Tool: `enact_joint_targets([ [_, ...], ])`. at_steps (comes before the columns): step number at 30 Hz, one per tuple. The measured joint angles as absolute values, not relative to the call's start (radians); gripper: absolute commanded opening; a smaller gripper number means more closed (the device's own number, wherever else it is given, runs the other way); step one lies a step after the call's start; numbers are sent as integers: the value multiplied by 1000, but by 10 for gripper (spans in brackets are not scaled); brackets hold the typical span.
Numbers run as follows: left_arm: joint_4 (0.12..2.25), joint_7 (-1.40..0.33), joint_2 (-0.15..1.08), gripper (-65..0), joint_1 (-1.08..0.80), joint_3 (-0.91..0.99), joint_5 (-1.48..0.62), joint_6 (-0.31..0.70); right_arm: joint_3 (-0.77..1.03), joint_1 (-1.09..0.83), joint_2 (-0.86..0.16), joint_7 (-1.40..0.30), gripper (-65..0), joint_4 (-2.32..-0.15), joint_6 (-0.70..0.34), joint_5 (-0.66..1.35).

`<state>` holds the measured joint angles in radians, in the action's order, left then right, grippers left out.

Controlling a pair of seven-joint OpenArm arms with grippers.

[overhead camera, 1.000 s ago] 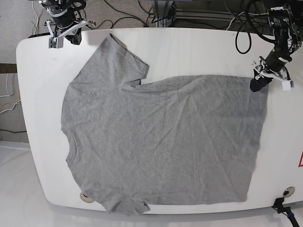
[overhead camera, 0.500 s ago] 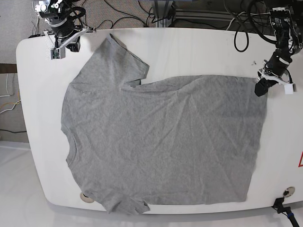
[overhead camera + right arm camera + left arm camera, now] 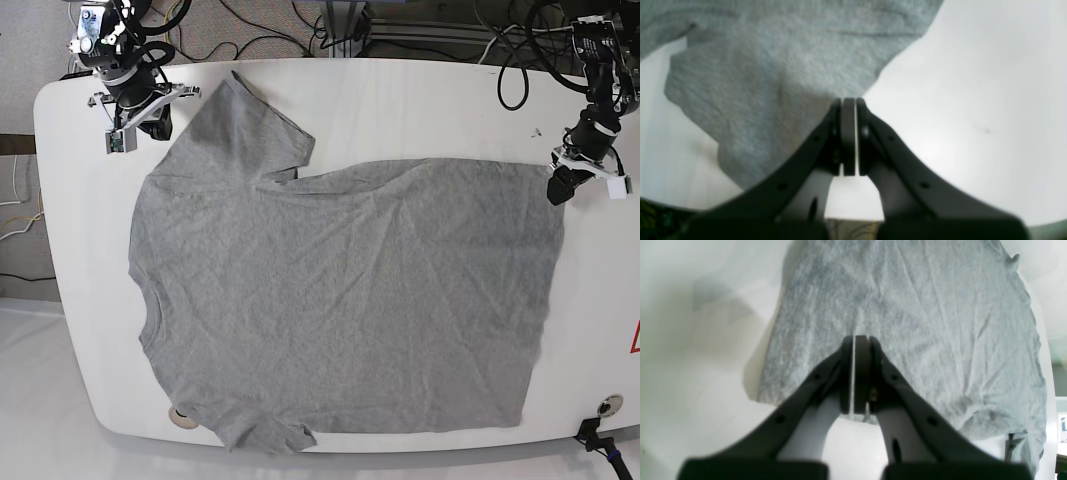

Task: Fold the T-shirt properly
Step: 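Lower the open left gripper onto the hem corner edge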

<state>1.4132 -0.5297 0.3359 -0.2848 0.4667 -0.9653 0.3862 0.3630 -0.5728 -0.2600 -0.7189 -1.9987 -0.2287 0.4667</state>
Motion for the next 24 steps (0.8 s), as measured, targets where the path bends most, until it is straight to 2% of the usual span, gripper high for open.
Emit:
enact_joint_targets([
  [8,1419,-537,339,-650,-288,467,-965,394,375,-515,-258,-764,-650,-1934,-250,487],
  [12,1420,-579,353,-566,-300,466,-966,402,380,-518,-260,-783,-650,-1937,-256,487],
  [24,1403,-659,400,-512,-323,465,-973,420,419,-538,-259,-798,-650,-1951,-270,494],
])
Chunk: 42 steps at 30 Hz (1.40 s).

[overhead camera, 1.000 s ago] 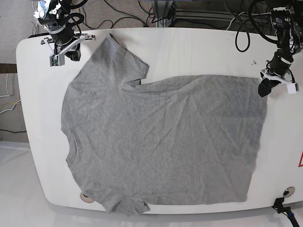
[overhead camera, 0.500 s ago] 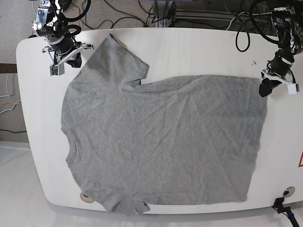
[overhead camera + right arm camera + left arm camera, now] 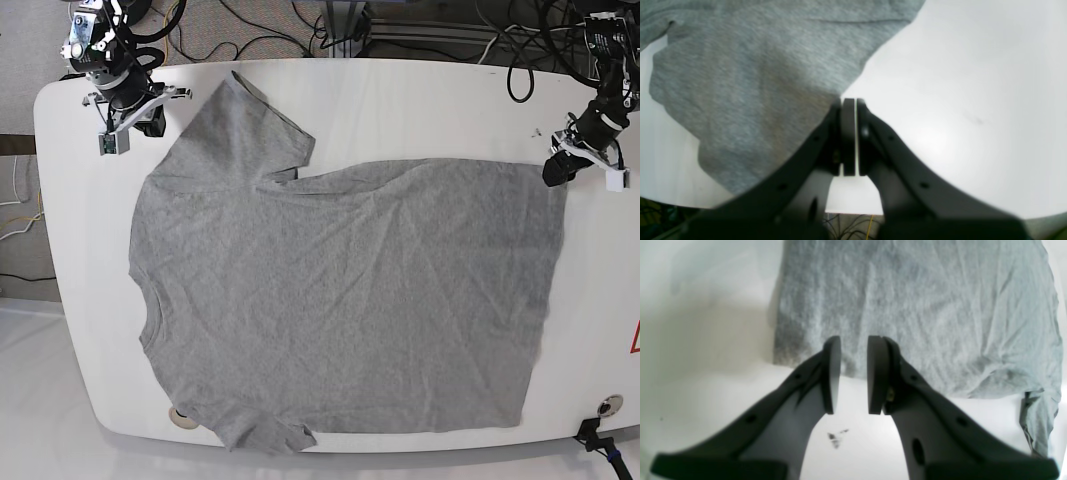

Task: Fold the T-shirt properly
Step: 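Lower the open left gripper onto the hem corner edge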

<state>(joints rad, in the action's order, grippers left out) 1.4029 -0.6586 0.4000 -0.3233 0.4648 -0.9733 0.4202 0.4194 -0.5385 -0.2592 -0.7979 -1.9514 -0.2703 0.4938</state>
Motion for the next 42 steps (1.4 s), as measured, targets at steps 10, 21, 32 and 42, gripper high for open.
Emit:
enact_joint_targets([
  [10,1338,-685,418,-480,-253,459,-991,447,424,-543,-255,-798,-650,-1952,-274,495],
  [21,1328,-691,416,-475,-252,467,-981,465,400,-550,-249,-793,-650,-1954,-274,476],
  [32,1328,-692,420,-472,-250,471,-987,484,384,-568,-249,-778,-650,-1956,-274,475],
  [42,1370,-696,427,-471,-255,471,-988,502,379,-582,-249,-764,-650,-1963,-274,482],
])
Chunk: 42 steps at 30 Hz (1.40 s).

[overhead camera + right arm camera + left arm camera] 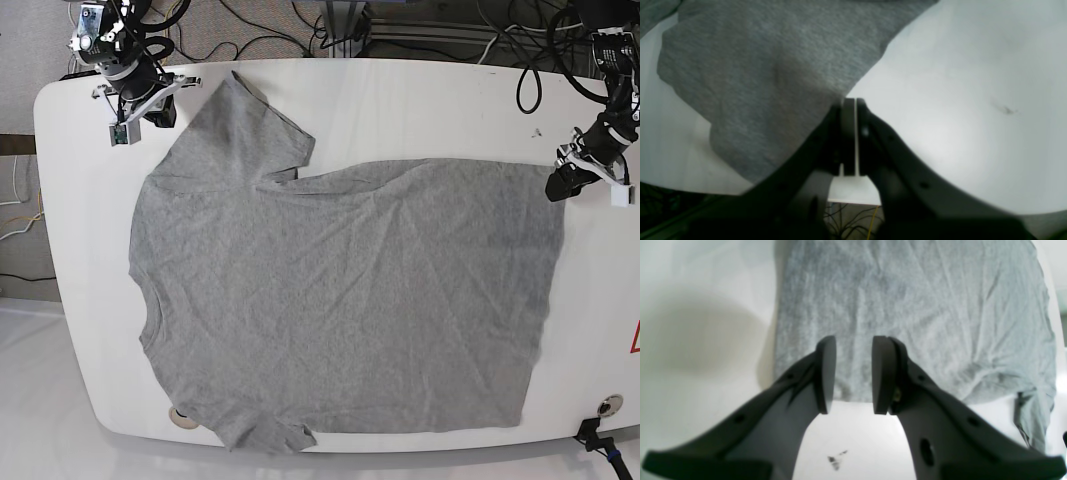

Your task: Fold the T-shirt properly

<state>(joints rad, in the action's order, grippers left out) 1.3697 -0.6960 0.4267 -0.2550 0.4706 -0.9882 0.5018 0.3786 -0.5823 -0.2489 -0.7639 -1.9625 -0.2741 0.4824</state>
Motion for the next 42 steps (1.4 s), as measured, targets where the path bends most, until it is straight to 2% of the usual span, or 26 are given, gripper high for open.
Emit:
enact_joint_targets([
  [7,1382,-707,432,-474,-256,469,-989,507,379,-582,-247,-767,-650,-1963,-281,503],
  [16,1382,-608,439,-477,-257,463,-882,506,376,-582,-247,-771,-650,-1967,-293,524],
  [26,1382,-598,433,-479,-257,455,-853,514,371,-577,-246,-772,-650,-1968,-296,520],
  [42,1386,-605,427,-476,-264,455,-852,540,325,-579,-200,-774,-650,-1966,-282,425],
])
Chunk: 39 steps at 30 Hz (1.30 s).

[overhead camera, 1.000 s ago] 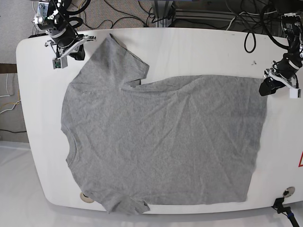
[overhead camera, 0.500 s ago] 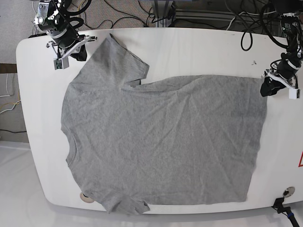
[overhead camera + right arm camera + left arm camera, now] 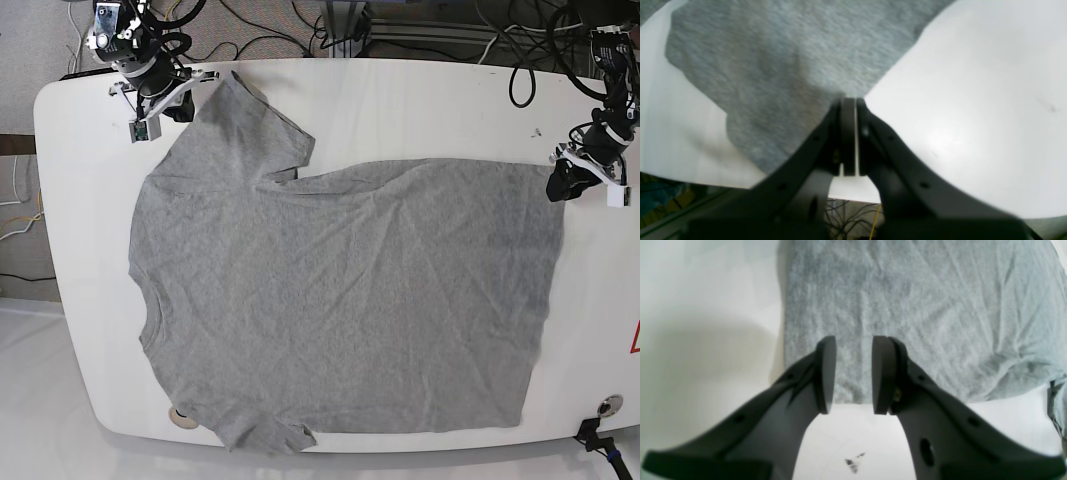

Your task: Fold the T-shirt properly

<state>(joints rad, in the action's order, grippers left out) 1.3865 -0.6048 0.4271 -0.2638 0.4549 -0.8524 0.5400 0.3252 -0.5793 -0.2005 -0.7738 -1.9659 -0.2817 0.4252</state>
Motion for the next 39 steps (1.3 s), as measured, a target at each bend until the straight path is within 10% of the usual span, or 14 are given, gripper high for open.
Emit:
enact_joint_targets([
  [23,1203,-612,407,-562,-204,470,-821,550,321,-579,-205,-771,-650,-1963,-282,433],
  [39,1222,-595,400,-480,-216,464,-807,569,295,-566,-191,-783,-648,-1930,-288,418],
])
